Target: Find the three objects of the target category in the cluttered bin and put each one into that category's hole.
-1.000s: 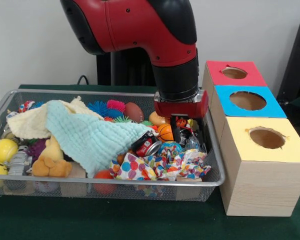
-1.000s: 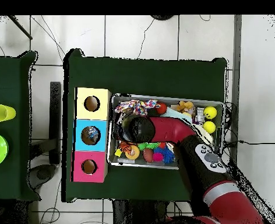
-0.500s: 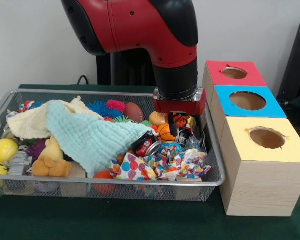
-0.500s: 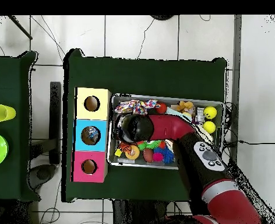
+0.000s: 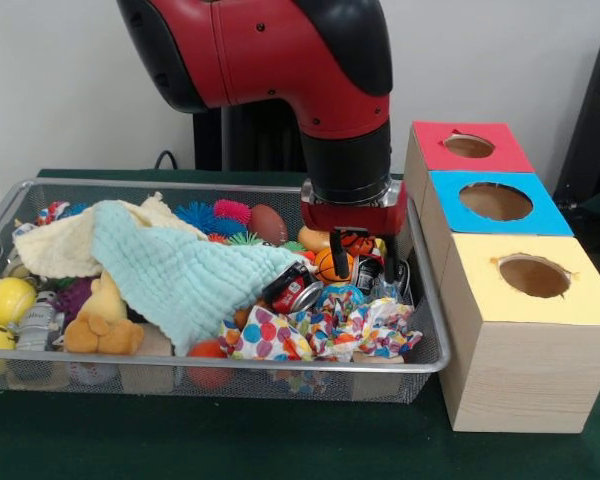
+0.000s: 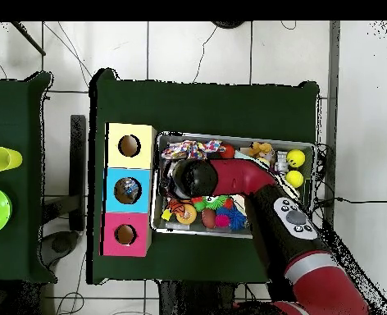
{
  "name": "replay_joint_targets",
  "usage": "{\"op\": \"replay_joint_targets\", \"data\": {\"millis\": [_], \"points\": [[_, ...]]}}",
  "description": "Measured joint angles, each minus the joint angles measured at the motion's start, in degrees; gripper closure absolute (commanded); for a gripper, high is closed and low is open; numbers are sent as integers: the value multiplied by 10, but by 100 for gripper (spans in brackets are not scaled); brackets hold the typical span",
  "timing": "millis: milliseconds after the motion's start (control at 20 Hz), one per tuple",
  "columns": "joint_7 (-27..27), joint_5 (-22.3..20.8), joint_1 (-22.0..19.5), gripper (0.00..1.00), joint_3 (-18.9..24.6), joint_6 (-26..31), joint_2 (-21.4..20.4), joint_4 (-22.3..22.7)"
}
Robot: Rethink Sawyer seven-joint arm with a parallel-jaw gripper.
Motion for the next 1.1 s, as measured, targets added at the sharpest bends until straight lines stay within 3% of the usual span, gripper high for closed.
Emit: {"op": "replay_joint_targets", "data": {"millis": [1100], "points": [[0, 0, -28, 0, 34, 0, 5, 0]]}}
